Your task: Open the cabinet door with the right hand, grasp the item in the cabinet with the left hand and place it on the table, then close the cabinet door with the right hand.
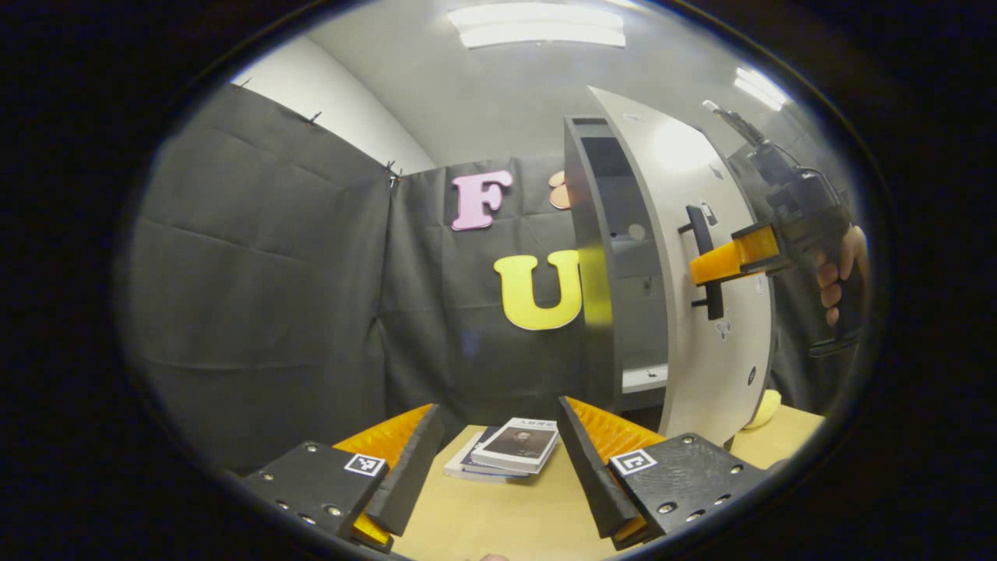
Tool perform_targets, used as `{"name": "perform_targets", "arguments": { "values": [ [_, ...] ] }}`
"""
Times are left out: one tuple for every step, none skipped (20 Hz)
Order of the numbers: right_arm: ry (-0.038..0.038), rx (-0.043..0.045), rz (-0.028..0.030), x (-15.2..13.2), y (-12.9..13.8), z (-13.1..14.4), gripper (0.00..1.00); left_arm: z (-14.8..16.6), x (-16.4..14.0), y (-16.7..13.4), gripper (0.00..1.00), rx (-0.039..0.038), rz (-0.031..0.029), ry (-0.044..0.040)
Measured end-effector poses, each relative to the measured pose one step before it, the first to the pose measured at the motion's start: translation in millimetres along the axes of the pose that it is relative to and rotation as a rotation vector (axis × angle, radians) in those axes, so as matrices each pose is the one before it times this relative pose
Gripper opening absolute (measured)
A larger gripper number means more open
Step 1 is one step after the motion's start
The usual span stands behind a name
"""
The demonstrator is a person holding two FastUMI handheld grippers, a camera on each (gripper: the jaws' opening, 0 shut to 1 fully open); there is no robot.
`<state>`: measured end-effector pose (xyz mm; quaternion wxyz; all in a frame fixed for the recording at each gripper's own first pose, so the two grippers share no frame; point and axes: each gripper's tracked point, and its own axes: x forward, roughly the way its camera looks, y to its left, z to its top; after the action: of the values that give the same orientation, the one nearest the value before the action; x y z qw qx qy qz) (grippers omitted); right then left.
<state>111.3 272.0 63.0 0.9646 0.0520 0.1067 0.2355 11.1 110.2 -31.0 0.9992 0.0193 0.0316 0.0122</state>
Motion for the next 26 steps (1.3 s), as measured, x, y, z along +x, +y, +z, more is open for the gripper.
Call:
{"name": "perform_targets", "arguments": {
  "values": [
    [0.00037, -0.00093, 0.01071, -5.26, 0.60, 0.13, 0.12, 1.61, -0.41, -6.44, 0.89, 0.00290, -0.00608, -0.00200],
    [0.00357, -0.00029, 0.01090, -4.82, -0.17, 0.08, 0.13, 2.29, -0.22, -5.58, 0.89, 0.00178, -0.00510, -0.00170],
    [0.00139, -0.00079, 0.01021, -4.61, 0.26, 0.54, 0.13, 0.46, 0.58, -5.73, 0.89, 0.00118, -0.00477, -0.00149],
    [0.00184, -0.00227, 0.01001, -6.12, -0.52, 0.59, 0.13, 1.90, 0.41, -5.87, 0.89, 0.00039, -0.00400, -0.00026],
    [0.00192, -0.00391, 0.01142, -2.52, -0.23, -0.16, 0.13, 0.69, -0.30, -5.76, 0.89, -0.00095, -0.00438, -0.00094],
    [0.00036, 0.00111, 0.01263, -3.84, -0.90, 0.40, 0.13, 2.44, 0.33, -5.28, 0.89, -0.00124, -0.00321, -0.00256],
    [0.00296, 0.00310, 0.01321, -5.18, 0.00, -0.09, 0.13, 1.31, -1.01, -5.05, 0.89, -0.00012, -0.00273, -0.00288],
    [0.00258, 0.00407, 0.01069, -6.37, -0.59, 0.92, 0.12, 0.79, -0.19, -5.57, 0.89, 0.00114, -0.00207, 0.00020],
    [0.00249, -0.00140, 0.00766, -10.87, 0.17, 0.58, 0.12, -0.97, 0.49, -5.10, 0.89, 0.00044, -0.00324, 0.00108],
    [0.00161, -0.00465, 0.00455, -5.60, -1.29, 0.08, 0.12, 1.85, -0.51, -4.60, 0.89, 0.00012, -0.00400, -0.00092],
    [-0.00017, -0.00211, 0.00424, -4.92, -1.87, -0.59, 0.13, 2.61, -1.14, -6.51, 0.89, 0.00180, -0.00483, -0.00069],
    [0.00119, 0.00383, 0.00487, -6.89, -1.90, -0.29, 0.13, 2.42, -0.38, -5.42, 0.89, 0.00222, -0.00556, -0.00249],
    [0.00123, 0.00339, 0.00440, -7.99, -2.11, -1.59, 0.13, 1.67, -0.57, -5.67, 0.89, 0.00181, -0.00754, -0.00216],
    [0.00058, -0.00233, 0.00441, -7.47, -2.40, 0.14, 0.13, 2.05, 0.68, -7.18, 0.89, 0.00114, -0.01043, -0.00290],
    [-0.00017, -0.00280, 0.00432, -5.41, -3.47, -0.28, 0.13, 1.38, 0.03, -7.39, 0.89, 0.00055, -0.01067, -0.00356],
    [0.00187, 0.00045, 0.00388, -6.48, -3.82, 0.02, 0.13, 2.17, 1.74, -6.97, 0.89, -0.00023, -0.01012, -0.00305],
    [0.00089, 0.00287, 0.00167, -6.54, -2.80, -0.53, 0.13, 1.19, 0.91, -4.27, 0.89, -0.00282, -0.01208, -0.00176],
    [0.00031, 0.00201, -0.00068, -6.73, -2.83, -0.19, 0.13, 1.03, 1.17, -7.82, 0.89, -0.00411, -0.01278, -0.00122],
    [0.00060, -0.00042, -0.00360, -5.75, -2.94, -0.93, 0.13, -0.14, 1.21, -9.94, 0.89, -0.00384, -0.01300, -0.00062],
    [-0.00086, -0.00109, -0.00612, -6.20, -2.95, -0.31, 0.13, 0.73, 0.83, -8.65, 0.89, -0.00272, -0.01314, -0.00026],
    [-0.00273, -0.00533, -0.00575, -6.39, -2.58, -0.92, 0.13, 1.36, 0.83, -8.10, 0.89, -0.00138, -0.01321, -0.00178],
    [-0.00350, -0.00511, -0.00668, -6.54, -3.24, -0.16, 0.13, 2.28, 1.17, -7.66, 0.89, 0.00033, -0.01148, -0.00241],
    [-0.00360, -0.00373, -0.00688, -6.66, -4.22, -0.60, 0.13, 0.59, 0.96, -7.23, 0.89, 0.00006, -0.01174, -0.00234],
    [-0.00164, 0.00039, -0.00777, -6.52, -4.15, -0.08, 0.13, 0.82, 1.62, -5.84, 0.89, -0.00107, -0.00924, -0.00140],
    [0.00007, 0.00091, -0.00782, -4.60, -4.30, -1.20, 0.13, -0.78, 2.19, -7.69, 0.89, -0.00331, -0.01074, -0.00132],
    [-0.00215, -0.00068, -0.00928, -5.50, -4.97, -0.47, 0.13, -0.10, 1.74, -7.25, 0.89, -0.00487, -0.00961, -0.00047]
  ]
}}
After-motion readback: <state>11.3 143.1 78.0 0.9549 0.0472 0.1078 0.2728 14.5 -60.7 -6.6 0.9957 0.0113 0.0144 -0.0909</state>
